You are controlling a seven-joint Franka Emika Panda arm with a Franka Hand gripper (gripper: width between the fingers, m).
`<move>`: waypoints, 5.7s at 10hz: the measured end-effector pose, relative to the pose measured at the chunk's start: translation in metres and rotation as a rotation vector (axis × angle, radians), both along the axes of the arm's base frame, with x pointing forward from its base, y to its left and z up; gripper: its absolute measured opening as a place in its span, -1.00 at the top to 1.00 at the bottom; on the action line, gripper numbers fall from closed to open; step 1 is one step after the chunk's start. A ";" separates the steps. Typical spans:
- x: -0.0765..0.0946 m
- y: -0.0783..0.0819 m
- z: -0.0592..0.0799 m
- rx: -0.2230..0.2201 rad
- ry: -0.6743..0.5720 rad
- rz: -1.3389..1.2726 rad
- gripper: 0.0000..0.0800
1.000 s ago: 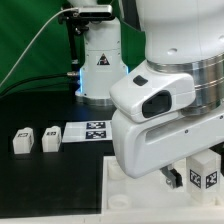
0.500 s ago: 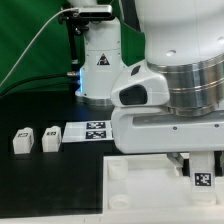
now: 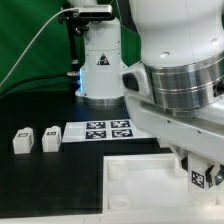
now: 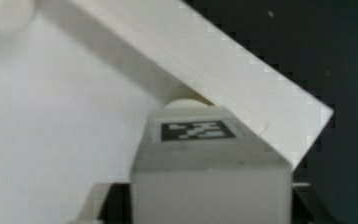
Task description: Assemble one leg
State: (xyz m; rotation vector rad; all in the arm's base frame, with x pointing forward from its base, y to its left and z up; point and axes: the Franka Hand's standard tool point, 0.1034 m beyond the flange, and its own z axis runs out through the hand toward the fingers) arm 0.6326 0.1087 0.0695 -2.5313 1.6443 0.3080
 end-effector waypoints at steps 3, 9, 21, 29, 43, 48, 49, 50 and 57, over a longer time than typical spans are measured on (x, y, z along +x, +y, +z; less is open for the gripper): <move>-0.003 -0.001 -0.001 -0.017 0.002 -0.441 0.27; -0.006 0.012 0.003 0.010 -0.037 -0.043 -0.54; -0.004 0.007 -0.001 0.018 -0.155 0.461 0.25; -0.006 0.004 -0.003 0.059 -0.089 -0.514 0.25; -0.003 0.005 -0.001 -0.026 -0.330 0.792 0.13; -0.005 -0.001 -0.003 0.029 -0.193 -0.083 0.25; -0.006 0.000 -0.003 0.051 -0.160 -0.311 0.25; -0.007 0.002 -0.004 0.069 -0.126 -0.486 0.25; -0.012 0.013 -0.006 0.085 -0.071 -0.619 -0.39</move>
Offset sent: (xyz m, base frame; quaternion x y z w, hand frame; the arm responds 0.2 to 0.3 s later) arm 0.0029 -0.0106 -0.0016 0.0493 0.0150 0.1924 0.9800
